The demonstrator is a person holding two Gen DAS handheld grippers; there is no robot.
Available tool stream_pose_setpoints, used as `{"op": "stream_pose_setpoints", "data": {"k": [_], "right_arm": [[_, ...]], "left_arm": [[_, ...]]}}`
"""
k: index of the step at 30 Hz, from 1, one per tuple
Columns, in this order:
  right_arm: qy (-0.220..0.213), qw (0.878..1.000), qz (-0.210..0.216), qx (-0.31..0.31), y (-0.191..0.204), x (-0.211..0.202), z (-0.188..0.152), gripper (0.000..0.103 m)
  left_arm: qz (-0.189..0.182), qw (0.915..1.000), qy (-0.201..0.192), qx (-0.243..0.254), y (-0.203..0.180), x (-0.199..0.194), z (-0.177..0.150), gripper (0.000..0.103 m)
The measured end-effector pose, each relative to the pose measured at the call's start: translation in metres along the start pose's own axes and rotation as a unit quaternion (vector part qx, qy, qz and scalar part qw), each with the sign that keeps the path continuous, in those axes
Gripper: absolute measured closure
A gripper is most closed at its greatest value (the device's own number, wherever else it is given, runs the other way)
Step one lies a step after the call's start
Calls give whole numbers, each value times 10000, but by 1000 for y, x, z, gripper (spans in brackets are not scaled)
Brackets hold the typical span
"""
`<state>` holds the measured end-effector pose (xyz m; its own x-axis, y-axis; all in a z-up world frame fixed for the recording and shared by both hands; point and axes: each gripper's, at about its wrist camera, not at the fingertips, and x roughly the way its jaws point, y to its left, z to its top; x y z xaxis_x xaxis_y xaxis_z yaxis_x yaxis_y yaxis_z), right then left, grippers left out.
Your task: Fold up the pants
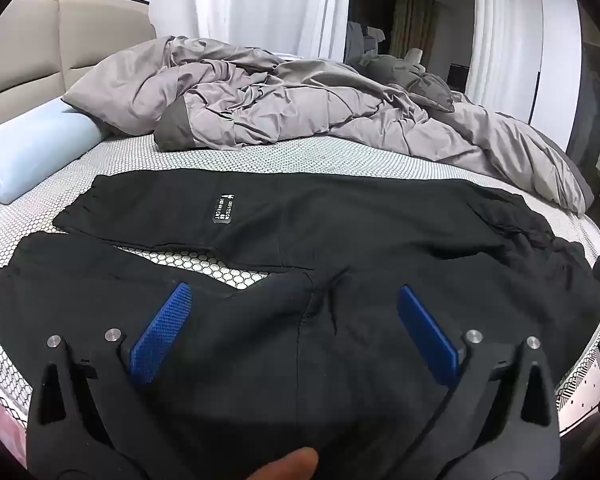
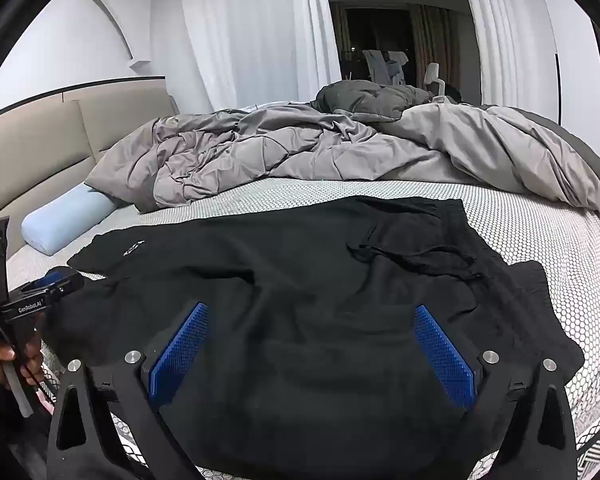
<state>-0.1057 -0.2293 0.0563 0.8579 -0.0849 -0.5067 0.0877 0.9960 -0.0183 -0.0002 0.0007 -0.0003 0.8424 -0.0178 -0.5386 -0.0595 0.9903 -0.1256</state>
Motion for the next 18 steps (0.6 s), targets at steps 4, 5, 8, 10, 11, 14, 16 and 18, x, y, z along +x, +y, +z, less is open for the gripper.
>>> {"op": "stream_pose_setpoints", "data": {"k": [4, 5, 8, 10, 11, 14, 16, 18], "right_arm": [[-1, 10000, 25, 66, -1, 1, 1, 0], [-3, 10000, 35, 88, -1, 1, 1, 0], [-5, 9999, 36, 139, -3, 1, 2, 0], [-5, 10000, 6, 44, -2, 5, -4, 0], [-6, 10000, 13, 50, -2, 5, -4, 0], [23, 10000, 5, 38, 0, 6, -2, 0], [20, 10000, 5, 47, 0, 6, -2, 0], [24, 10000, 6, 45, 2, 4, -1, 0]], "left_arm": [[32, 10000, -39, 18, 1, -2, -1, 1], [36, 10000, -45, 20, 2, -3, -1, 1], [19, 10000, 13, 15, 3, 4, -4, 1], [16, 10000, 6, 38, 4, 4, -6, 1], [15, 10000, 0, 52, 4, 4, -6, 1], [32, 10000, 22, 7, 2, 3, -3, 1], [46, 10000, 26, 12, 2, 3, -3, 1], [47, 10000, 22, 14, 1, 2, -2, 1]]}}
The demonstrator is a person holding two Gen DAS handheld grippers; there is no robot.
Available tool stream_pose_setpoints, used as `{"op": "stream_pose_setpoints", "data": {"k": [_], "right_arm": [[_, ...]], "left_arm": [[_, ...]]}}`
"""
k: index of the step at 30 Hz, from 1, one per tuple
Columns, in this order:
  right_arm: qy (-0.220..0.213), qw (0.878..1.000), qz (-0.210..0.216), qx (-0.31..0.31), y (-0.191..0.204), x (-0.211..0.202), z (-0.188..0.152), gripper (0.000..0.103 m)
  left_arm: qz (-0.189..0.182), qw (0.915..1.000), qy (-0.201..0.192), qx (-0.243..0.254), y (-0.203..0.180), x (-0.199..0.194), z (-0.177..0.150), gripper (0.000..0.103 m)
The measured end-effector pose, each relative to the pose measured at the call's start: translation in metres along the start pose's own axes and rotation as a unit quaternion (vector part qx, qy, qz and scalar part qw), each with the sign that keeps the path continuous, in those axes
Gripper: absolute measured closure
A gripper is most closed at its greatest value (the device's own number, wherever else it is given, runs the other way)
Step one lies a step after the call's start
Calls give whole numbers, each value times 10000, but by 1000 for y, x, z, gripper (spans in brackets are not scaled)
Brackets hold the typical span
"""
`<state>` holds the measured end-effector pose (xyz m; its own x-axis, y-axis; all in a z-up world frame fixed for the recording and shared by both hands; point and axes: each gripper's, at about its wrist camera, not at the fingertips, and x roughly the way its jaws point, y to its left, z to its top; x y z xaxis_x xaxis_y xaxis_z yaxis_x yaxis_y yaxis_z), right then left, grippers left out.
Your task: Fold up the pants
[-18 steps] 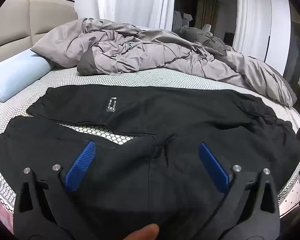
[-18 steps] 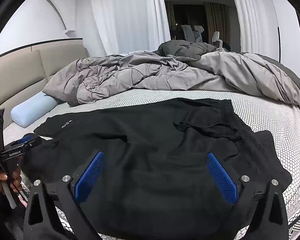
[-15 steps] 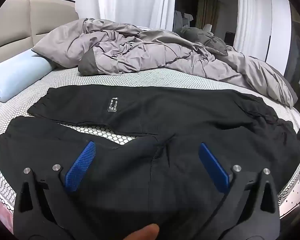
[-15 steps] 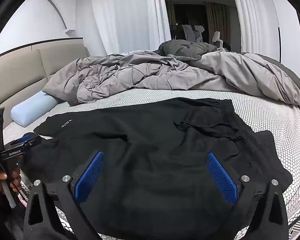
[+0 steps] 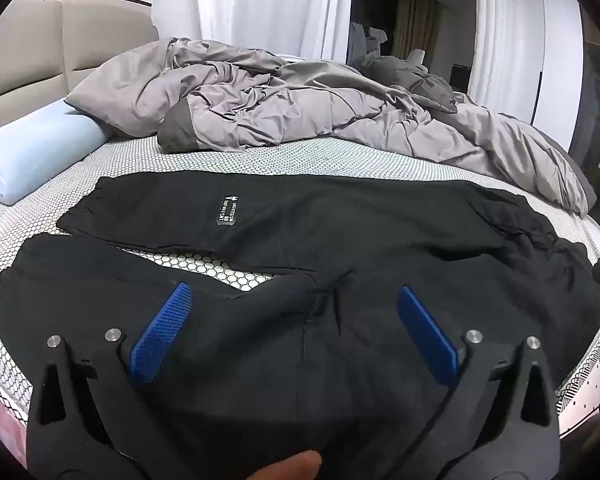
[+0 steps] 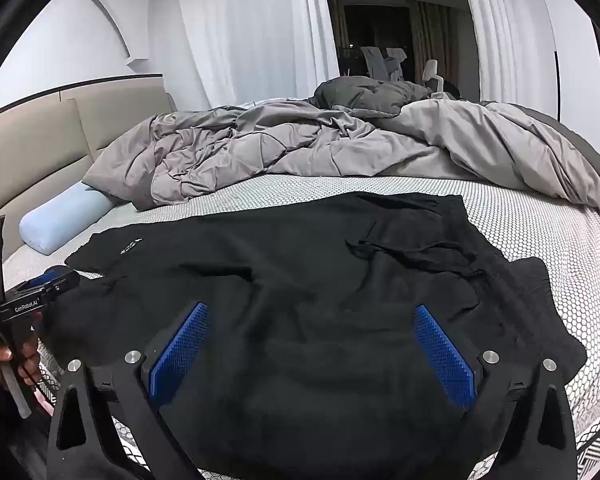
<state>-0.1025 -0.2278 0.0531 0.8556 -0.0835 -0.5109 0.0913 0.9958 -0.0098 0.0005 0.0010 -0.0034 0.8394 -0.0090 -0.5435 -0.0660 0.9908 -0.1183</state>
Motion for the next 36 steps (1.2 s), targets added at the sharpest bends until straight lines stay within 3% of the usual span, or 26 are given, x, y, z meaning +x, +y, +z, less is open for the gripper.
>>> {"op": "stream_pose_setpoints", "data": {"k": [36], "right_arm": [[44, 10000, -7, -2, -1, 2, -1, 0]], "left_arm": [[34, 10000, -21, 31, 3, -2, 3, 1]]}}
